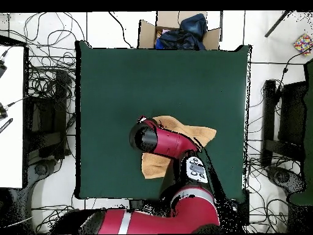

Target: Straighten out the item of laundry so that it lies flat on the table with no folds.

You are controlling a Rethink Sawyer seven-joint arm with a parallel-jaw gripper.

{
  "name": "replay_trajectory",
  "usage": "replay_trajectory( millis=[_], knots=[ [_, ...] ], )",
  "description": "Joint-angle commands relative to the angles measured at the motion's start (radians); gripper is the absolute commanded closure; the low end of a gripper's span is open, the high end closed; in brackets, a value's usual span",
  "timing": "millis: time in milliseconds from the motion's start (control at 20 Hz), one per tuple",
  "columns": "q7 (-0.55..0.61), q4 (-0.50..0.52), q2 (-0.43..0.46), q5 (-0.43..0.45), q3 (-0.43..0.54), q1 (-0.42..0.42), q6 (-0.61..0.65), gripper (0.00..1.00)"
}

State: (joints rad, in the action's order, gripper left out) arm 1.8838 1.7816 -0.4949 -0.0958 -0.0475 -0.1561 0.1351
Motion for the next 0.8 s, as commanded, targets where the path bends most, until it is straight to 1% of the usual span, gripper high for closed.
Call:
replay_trajectory(
  millis=[50,300,450,600,750,800],
  knots=[
    [0.132,-0.014,0.029,0.020,-0.007,0.005,-0.029,1.00],
    [0.120,-0.014,0.060,0.038,0.012,-0.023,-0.064,1.00],
    [0.116,-0.022,0.056,0.047,-0.005,-0.016,-0.068,1.00],
    [0.106,-0.034,0.044,0.050,-0.020,-0.008,-0.027,1.00],
    [0.093,-0.040,0.034,0.048,-0.007,-0.028,0.021,1.00],
    [0.092,-0.034,0.037,0.050,0.003,-0.040,0.015,1.00]
  ],
)
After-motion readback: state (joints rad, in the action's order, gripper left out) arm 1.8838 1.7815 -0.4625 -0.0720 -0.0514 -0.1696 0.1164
